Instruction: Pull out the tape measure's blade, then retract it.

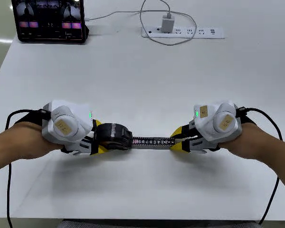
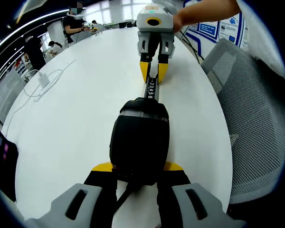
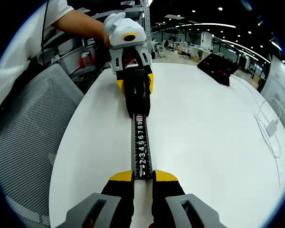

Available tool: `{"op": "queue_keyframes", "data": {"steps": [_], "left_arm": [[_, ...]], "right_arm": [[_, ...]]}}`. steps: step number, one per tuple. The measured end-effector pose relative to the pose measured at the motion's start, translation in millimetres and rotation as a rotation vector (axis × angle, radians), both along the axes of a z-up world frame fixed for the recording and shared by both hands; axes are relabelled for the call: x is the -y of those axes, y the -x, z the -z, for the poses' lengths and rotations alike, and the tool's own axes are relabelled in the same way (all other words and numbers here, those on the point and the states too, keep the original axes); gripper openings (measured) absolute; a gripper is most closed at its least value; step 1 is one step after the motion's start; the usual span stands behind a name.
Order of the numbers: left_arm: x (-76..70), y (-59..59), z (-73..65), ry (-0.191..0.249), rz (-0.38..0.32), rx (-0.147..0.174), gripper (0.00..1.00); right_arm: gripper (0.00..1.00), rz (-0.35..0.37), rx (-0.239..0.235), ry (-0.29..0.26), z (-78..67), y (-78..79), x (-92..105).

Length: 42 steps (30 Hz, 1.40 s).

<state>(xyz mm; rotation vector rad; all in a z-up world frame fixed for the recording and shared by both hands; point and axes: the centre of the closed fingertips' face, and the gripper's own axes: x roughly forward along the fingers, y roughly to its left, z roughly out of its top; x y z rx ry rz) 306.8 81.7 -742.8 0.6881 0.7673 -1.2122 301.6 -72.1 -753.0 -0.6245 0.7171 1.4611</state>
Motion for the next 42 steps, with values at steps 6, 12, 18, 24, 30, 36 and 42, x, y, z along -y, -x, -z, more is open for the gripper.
{"op": "queue_keyframes", "data": {"steps": [6, 12, 18, 24, 30, 36, 42], "left_arm": [[-0.3, 0.2, -0.2, -0.001, 0.000, -0.001, 0.27], [-1.0, -0.7, 1.0, -0.002, -0.001, -0.002, 0.27], [-1.4, -1.4, 1.8, -0.004, -0.003, -0.002, 0.27], [-1.7, -1.8, 2.4, -0.006, -0.003, 0.000, 0.27], [-1.4, -1.7, 2.1, -0.005, -0.008, 0.000, 0.27], [-1.2, -1.3, 1.7, -0.007, -0.009, 0.002, 0.27], [-1.4, -1.3, 1.4, -0.006, -0.015, 0.001, 0.27]], "right_arm": [[0.10, -0.006, 0.001, 0.009, 0.4, -0.1, 5.5], [0.10, -0.009, 0.004, 0.019, 0.0, 0.2, 12.3], [0.10, -0.010, 0.008, 0.029, 0.5, -0.4, 19.8], [0.10, -0.010, 0.008, 0.037, 0.3, -0.9, 24.2], [0.10, -0.009, 0.007, 0.046, 1.2, -1.8, 30.2], [0.10, -0.010, 0.009, 0.059, 0.8, -2.9, 37.0], [0.10, -0.010, 0.010, 0.067, -0.2, -3.6, 43.1]]}}
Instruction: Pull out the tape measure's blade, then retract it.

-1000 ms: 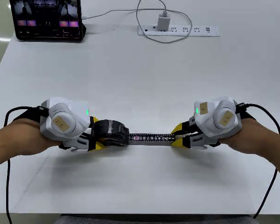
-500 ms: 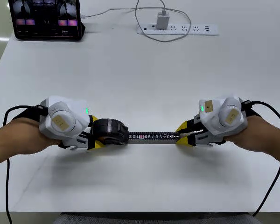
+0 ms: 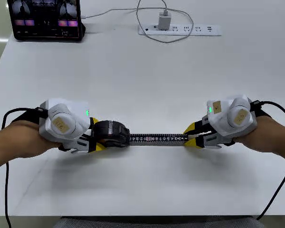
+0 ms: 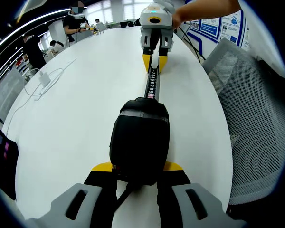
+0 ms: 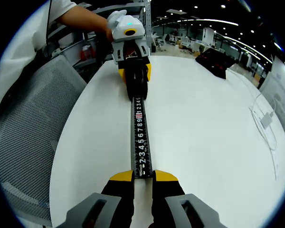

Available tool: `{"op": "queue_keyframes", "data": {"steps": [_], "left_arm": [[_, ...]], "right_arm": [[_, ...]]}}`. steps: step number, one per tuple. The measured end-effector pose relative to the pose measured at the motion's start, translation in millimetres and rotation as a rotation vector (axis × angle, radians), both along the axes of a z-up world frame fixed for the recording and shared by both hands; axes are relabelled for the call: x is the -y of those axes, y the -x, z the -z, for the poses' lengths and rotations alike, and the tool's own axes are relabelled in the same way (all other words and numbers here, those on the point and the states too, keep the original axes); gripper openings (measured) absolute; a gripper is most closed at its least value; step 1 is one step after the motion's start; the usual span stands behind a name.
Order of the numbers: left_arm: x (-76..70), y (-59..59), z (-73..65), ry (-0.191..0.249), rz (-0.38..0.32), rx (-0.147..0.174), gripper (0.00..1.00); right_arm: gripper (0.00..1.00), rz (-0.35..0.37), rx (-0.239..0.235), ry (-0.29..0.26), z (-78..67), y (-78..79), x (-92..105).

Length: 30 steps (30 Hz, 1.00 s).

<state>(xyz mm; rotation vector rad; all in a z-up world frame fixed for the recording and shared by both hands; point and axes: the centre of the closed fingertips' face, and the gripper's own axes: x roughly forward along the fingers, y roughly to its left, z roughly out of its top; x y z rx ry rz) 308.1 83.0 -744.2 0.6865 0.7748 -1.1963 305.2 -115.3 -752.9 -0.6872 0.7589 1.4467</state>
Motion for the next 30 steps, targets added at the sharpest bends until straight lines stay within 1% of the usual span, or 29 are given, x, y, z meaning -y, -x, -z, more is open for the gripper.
{"op": "queue_keyframes", "data": {"steps": [19, 25, 28, 30], "left_arm": [[-0.8, 0.1, -0.1, 0.001, -0.010, -0.003, 0.27], [-1.0, 0.2, -0.1, -0.002, -0.013, -0.005, 0.27], [-0.5, 0.2, -0.2, -0.002, -0.011, -0.006, 0.27], [-0.4, 0.2, -0.2, -0.003, -0.011, -0.007, 0.27]], "right_arm": [[0.10, 0.011, 0.004, 0.037, -4.2, 1.8, 26.0], [0.10, 0.020, -0.009, 0.037, -6.5, 2.2, 31.4], [0.10, 0.013, -0.008, 0.055, -5.6, 3.2, 35.5], [0.10, 0.014, -0.009, 0.055, -6.8, 3.4, 37.1]]}}
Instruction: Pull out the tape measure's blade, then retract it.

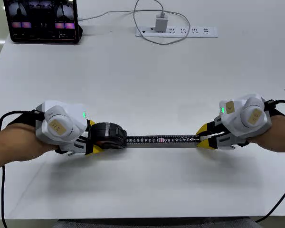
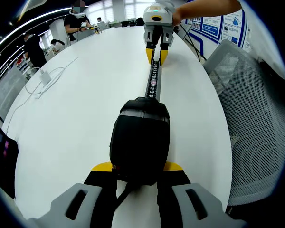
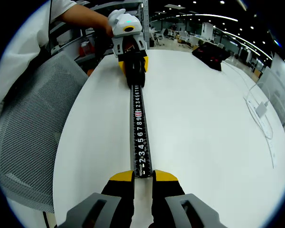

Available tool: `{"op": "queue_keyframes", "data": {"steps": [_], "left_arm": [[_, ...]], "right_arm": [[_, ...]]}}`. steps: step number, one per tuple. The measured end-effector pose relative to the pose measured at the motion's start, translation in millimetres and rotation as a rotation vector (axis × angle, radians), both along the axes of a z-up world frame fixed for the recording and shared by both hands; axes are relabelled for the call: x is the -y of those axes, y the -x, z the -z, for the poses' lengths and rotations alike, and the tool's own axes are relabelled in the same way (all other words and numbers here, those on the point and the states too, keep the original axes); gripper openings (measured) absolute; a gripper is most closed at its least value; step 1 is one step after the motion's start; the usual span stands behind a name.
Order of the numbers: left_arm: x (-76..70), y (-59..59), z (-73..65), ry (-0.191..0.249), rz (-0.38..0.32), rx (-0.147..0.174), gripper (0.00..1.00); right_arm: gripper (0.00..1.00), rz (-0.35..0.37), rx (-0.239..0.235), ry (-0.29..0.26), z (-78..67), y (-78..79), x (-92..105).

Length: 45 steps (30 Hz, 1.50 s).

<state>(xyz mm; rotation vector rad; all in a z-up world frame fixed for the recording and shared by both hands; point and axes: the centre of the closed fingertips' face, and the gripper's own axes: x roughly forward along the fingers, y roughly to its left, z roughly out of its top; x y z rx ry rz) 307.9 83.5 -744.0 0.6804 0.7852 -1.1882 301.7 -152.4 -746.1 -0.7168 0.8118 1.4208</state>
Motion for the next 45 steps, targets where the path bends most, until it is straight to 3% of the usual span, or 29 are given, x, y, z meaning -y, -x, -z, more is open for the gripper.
{"op": "queue_keyframes", "data": {"steps": [45], "left_arm": [[-1.1, -0.8, 1.7, -0.007, -0.001, -0.005, 0.27]], "right_arm": [[0.09, 0.017, -0.007, 0.086, -4.0, -2.6, 52.0]]}}
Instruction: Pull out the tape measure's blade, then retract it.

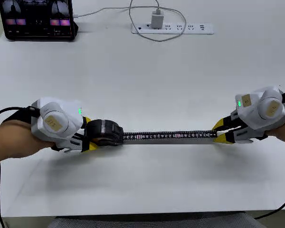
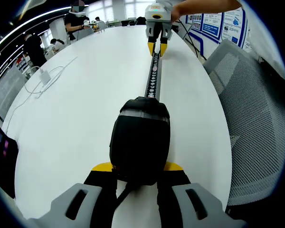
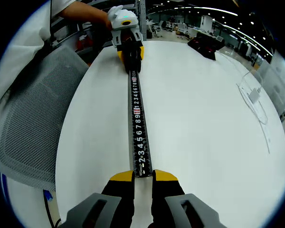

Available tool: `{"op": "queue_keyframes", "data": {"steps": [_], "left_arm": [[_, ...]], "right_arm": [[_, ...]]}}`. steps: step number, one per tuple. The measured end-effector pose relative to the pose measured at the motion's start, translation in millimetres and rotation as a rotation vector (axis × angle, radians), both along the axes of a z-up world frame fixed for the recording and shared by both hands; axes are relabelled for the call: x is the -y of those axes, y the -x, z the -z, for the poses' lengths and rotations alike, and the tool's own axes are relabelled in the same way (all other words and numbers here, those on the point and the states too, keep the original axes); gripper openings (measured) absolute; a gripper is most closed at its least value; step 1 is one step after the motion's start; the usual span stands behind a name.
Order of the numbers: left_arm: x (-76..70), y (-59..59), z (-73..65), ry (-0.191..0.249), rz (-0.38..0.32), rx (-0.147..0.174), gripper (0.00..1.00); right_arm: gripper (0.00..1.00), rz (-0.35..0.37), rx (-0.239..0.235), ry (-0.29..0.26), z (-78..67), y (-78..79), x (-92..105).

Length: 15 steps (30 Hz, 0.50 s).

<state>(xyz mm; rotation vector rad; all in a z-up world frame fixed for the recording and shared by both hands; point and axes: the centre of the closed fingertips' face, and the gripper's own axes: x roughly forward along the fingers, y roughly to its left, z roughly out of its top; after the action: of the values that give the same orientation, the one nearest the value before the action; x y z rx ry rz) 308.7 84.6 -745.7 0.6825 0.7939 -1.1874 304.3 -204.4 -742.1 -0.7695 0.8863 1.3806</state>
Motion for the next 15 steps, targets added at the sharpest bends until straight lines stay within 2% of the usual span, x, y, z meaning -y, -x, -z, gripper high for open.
{"op": "queue_keyframes", "data": {"steps": [15], "left_arm": [[1.4, -0.7, 0.8, 0.006, -0.001, 0.004, 0.28]], "right_arm": [[0.10, 0.011, -0.002, 0.031, 7.8, 2.0, 5.6]]}}
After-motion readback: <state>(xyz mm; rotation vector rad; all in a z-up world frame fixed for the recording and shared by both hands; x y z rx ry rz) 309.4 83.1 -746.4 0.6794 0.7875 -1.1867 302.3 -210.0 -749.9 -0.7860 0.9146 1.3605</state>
